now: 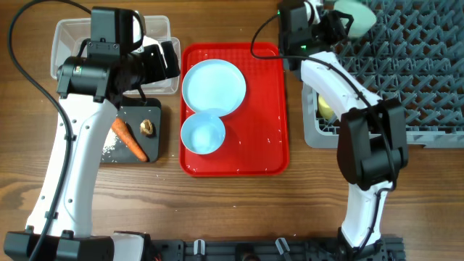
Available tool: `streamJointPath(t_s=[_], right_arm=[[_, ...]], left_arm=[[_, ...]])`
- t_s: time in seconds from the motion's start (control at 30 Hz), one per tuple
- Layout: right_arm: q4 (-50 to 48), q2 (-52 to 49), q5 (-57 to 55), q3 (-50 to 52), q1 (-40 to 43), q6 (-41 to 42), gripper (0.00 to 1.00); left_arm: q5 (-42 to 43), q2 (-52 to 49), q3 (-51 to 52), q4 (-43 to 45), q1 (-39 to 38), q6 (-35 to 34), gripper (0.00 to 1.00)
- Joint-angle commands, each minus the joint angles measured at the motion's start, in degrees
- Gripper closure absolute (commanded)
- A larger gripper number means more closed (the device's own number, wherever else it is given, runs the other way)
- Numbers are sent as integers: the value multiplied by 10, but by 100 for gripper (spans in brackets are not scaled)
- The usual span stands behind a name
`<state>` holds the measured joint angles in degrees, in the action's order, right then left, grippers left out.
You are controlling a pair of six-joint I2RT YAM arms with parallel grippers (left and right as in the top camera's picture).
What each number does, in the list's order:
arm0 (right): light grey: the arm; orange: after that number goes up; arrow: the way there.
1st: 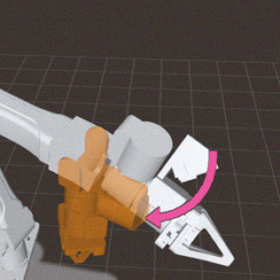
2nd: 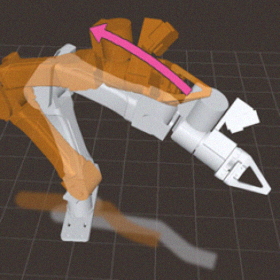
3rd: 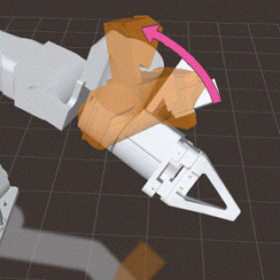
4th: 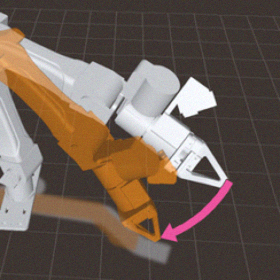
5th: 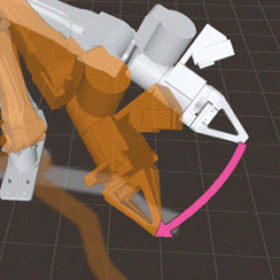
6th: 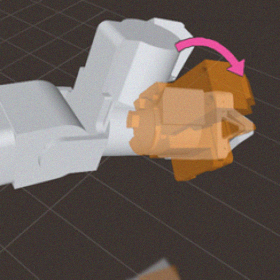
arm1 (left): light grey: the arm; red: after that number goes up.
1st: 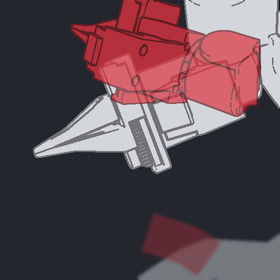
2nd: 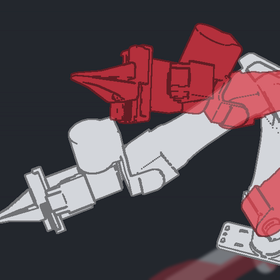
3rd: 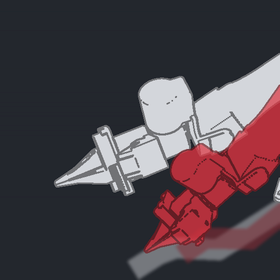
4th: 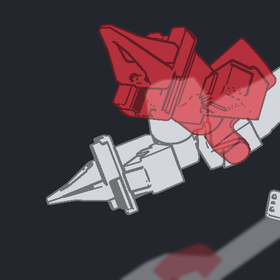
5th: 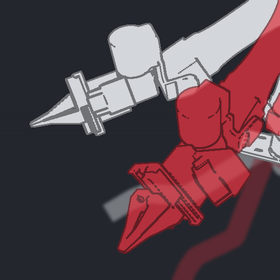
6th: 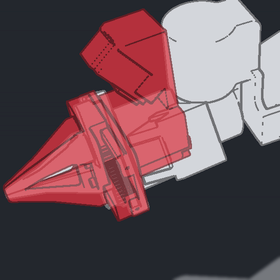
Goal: Sort waste into correct bins and load items into the dishwasher rack
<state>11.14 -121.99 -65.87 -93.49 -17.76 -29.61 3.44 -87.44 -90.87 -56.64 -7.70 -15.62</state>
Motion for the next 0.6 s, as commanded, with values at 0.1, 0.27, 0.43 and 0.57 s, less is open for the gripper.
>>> streamJointPath(t_s=[0.1,0.27,0.43,0.57], right_arm=[[-8,1,-15,2,-1,96,22],[18,85,66,2,2,226,7],[155,213,365,2,53,406,2],[232,267,516,2,87,480,8]], left_arm=[[-3,-4,3,0,3,-3,0],[-3,-4,3,0,3,-3,0],[-3,-4,3,0,3,-3,0],[-3,-4,3,0,3,-3,0]])
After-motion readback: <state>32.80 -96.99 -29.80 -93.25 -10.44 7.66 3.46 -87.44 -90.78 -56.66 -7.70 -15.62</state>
